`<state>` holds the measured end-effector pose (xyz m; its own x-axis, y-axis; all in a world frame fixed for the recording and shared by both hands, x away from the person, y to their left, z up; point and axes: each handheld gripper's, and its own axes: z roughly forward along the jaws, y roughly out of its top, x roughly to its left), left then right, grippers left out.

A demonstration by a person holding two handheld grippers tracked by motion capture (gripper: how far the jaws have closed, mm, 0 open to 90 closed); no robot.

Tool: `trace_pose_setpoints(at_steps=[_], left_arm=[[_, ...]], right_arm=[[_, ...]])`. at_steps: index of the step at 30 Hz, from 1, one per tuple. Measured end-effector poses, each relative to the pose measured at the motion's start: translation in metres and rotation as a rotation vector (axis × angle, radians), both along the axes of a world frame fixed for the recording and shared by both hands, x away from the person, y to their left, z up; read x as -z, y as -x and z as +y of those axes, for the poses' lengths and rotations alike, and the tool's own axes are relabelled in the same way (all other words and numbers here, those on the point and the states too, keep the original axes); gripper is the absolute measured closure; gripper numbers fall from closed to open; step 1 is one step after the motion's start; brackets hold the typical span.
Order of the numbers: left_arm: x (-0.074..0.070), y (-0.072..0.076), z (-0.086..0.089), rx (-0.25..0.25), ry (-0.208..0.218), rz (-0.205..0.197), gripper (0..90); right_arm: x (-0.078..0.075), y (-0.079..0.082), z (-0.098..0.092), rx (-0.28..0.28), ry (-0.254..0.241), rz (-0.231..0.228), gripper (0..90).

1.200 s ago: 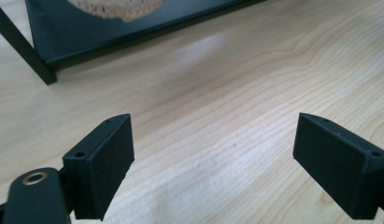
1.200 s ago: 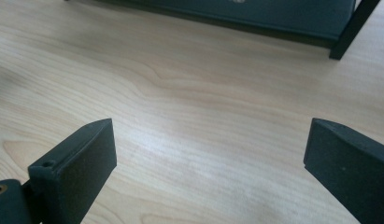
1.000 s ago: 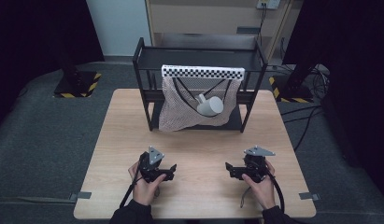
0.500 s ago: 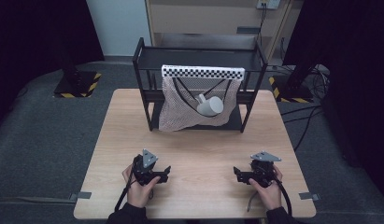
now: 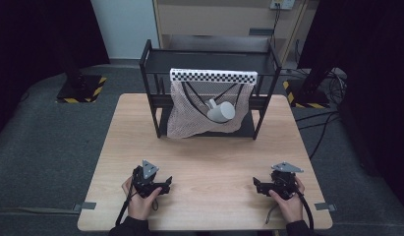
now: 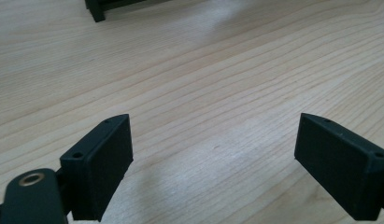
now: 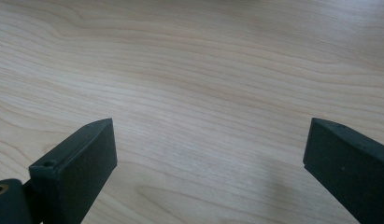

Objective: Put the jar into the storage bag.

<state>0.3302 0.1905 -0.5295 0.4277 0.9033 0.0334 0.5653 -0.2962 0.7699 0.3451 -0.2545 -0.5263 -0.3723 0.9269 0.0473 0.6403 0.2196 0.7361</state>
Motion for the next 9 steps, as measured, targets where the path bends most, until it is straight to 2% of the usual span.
trace_pose_setpoints(at_steps=[9], left_arm=[[0.007,-0.004,0.006,-0.027,-0.006,0.013,10.0]], right_arm=[[0.01,-0.007,-0.014,0.061,0.003,0.01,2.4]])
